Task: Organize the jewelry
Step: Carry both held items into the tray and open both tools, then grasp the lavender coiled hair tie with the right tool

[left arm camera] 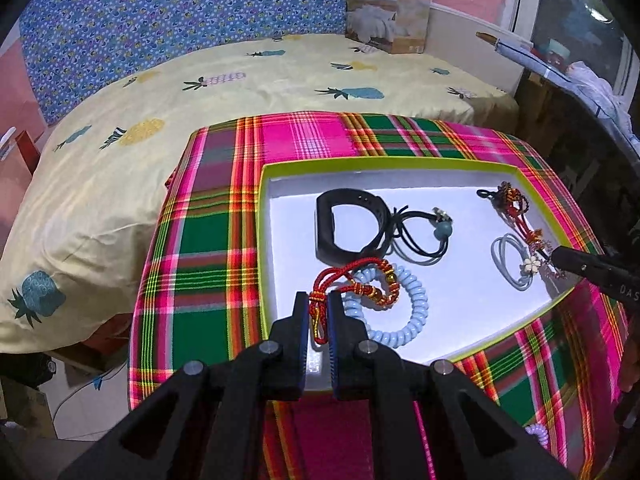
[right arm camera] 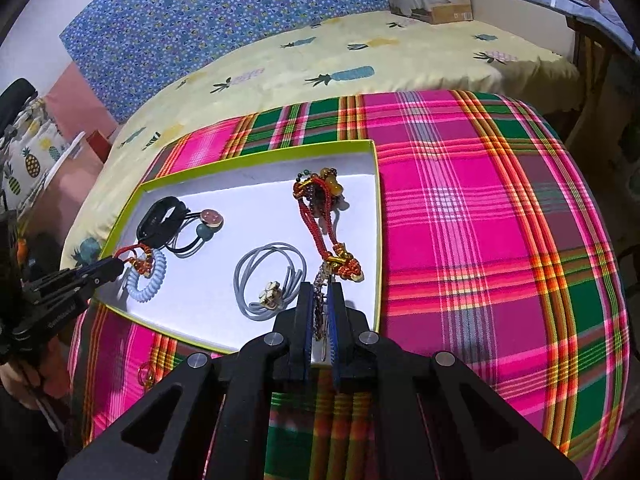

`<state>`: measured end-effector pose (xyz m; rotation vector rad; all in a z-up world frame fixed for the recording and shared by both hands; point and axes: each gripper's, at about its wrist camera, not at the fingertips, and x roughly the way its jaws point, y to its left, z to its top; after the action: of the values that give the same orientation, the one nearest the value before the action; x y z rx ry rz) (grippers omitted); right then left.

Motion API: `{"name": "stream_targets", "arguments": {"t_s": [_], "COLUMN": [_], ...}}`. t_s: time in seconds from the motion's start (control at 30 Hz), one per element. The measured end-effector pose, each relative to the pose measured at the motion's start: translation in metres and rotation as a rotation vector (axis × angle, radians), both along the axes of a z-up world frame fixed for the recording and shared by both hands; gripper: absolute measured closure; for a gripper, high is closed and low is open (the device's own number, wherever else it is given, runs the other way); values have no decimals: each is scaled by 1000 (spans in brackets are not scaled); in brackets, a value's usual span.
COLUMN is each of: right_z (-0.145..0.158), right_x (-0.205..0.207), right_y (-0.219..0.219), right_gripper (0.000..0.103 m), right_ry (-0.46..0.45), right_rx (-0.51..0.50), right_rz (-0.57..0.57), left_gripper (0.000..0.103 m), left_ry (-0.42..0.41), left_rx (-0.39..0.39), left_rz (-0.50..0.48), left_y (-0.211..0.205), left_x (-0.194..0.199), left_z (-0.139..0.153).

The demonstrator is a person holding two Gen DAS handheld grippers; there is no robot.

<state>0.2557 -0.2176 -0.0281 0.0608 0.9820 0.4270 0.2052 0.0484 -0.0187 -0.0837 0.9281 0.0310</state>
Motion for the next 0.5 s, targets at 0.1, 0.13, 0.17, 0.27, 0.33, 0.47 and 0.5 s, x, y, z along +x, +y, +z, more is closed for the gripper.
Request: {"name": "stream_targets", "arguments": {"t_s": [0.1, 0.13, 0.17, 0.27, 0.33, 0.47, 0.5], "right_z": [-3, -3, -3, 0, 3, 10, 13], "right_x": [1, 2, 1, -2, -5, -14, -18], "right_y": [0, 0, 0, 2, 3, 2, 1], "right_gripper": [95, 93, 91, 85, 80, 80, 80], "right_ry": [14, 15, 13, -3, -14, -43, -53], "right_rx": [-9, -2, 6, 8, 12, 13, 15], "right_rz": [-4, -3, 0, 2, 4, 3, 4], "left_gripper": [93, 93, 93, 92, 90, 80, 80], "left_ry": [-8, -13, -17, -19, -25, -43, -49], "left_rx": [1, 8, 14, 17, 9, -4, -7], "left_rz": [2, 0, -2, -8, -12, -22, -29], "left_y": [0, -1, -2, -2, -2, -2, -3], "left_x": [-3, -3, -3, -5, -7, -13, -16], "left_z": [1, 1, 1, 2, 2, 8, 9]}}
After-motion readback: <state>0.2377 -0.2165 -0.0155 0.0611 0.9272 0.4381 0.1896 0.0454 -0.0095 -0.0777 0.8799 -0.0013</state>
